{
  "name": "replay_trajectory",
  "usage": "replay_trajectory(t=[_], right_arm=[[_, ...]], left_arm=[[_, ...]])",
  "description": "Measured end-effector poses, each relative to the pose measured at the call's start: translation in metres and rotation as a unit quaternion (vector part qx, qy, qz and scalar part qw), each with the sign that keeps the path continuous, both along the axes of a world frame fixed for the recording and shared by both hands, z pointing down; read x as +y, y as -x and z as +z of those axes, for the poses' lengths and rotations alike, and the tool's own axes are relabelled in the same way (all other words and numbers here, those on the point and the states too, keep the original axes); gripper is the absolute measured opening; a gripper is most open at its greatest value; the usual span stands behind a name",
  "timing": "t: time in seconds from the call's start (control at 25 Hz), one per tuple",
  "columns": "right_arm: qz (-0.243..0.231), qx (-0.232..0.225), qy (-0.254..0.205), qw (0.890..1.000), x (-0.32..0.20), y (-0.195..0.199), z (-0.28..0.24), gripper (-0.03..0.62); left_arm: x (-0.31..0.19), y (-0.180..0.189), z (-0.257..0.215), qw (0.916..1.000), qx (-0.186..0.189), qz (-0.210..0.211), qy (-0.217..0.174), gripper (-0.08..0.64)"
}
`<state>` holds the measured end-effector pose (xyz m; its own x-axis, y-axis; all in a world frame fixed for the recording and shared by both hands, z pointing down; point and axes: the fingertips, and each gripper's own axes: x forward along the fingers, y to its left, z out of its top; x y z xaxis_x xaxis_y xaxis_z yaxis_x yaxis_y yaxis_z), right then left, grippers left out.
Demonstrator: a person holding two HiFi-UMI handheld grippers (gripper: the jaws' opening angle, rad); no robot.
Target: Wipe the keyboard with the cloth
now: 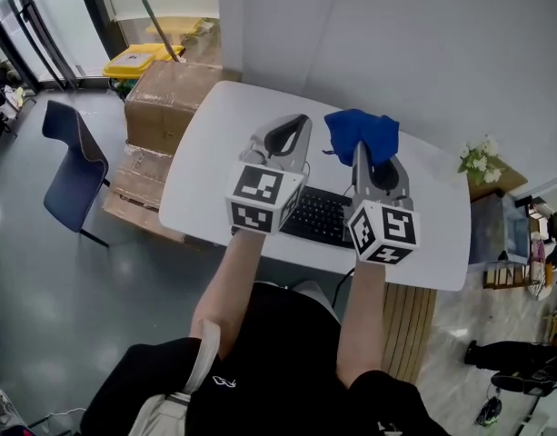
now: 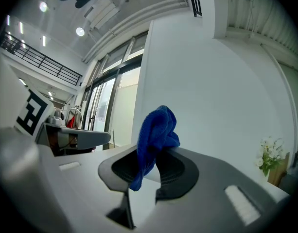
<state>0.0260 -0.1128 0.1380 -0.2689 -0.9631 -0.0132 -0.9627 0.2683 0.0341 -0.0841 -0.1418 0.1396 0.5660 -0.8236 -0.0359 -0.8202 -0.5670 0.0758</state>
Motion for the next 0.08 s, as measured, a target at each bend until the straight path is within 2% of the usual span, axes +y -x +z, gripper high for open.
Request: replay_trajectory(t=[0.08], right_arm=[[0.004, 0.002, -0.002, 1.000, 0.0002, -0.0046, -0.0013, 0.081]], left_arm=[[-0.0008, -0.0040, -0.0021, 1.0000, 0.001, 0.002, -0.002, -0.004]])
